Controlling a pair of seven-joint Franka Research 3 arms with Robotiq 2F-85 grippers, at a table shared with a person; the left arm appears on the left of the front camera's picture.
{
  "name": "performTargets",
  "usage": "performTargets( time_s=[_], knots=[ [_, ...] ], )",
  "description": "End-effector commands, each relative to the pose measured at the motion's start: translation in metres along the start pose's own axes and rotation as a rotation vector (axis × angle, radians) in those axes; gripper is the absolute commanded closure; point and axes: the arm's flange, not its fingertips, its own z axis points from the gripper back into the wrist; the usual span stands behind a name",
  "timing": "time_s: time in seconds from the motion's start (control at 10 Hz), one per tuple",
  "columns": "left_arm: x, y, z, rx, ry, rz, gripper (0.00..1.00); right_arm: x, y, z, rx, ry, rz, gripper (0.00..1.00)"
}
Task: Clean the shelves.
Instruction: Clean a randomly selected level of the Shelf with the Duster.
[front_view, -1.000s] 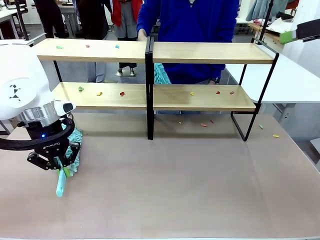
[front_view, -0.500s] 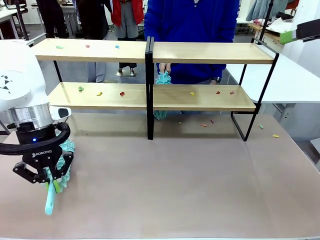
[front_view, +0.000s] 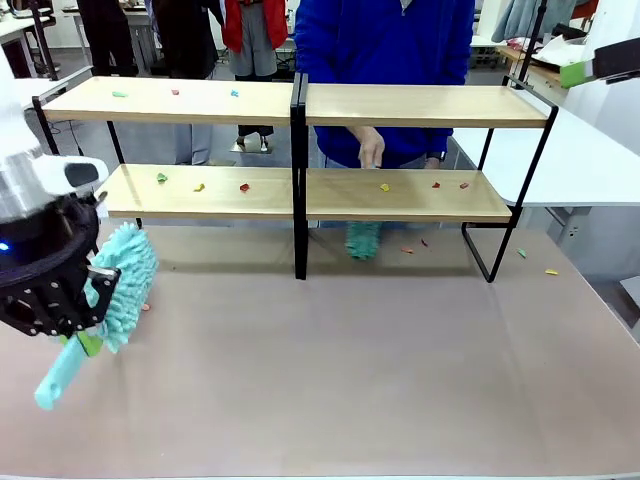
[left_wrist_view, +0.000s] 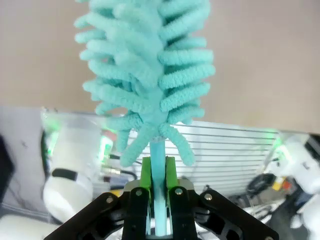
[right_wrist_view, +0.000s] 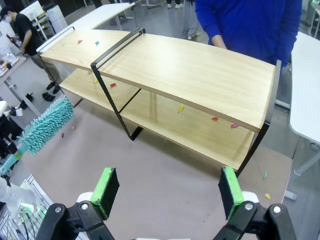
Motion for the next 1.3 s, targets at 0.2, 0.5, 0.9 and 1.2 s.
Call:
performTargets(
  time_s=[0.2,0.5,0.9,1.2],
  knots=[
    [-0.069,0.055,-0.077,0.13,0.126,-0.416,0.88,0.0,-0.001,0.0,0.003,-0.002,-0.003,0.0],
    [-0.078,0.069,-0.072,0.056,0.055,-0.934,0.88,0.0,-0.001,0.0,0.003,-0.002,-0.003,0.0],
    [-0.046,0.013,0.014,0.12,0.084,-0.887,0.88,0.0,-0.001,0.0,0.003,-0.002,-0.003,0.0],
    [-0.035,0.036,0.032,0.037,0.008,-1.148,0.88,0.0,-0.001,0.0,0.003,-0.002,-0.003,0.0]
  ],
)
